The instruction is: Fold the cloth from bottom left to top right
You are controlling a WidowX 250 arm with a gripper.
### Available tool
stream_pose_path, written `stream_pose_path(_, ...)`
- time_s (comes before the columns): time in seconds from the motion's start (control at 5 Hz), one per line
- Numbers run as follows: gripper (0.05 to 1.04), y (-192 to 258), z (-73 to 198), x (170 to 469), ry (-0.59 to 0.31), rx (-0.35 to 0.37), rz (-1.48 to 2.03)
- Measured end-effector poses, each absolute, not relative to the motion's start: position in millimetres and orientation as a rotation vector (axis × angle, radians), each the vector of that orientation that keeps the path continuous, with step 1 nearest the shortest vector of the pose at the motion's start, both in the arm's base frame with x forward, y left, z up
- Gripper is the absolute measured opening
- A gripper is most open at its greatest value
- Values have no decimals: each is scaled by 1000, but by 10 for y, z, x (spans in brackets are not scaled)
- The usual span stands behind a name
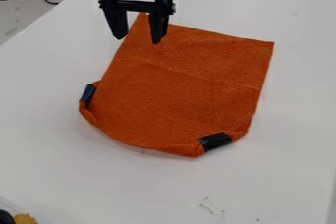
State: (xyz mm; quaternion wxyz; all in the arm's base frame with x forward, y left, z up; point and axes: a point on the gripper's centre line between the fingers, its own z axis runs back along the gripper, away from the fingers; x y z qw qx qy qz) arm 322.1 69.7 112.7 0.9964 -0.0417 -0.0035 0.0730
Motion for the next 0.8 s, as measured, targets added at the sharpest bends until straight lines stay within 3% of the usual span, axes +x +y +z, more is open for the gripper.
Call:
stream_pose_path(0.4,1001,670,873,3082,30,-94,163)
stream_pose_path(0.8,1001,1034,874,2752,-63,-19,277)
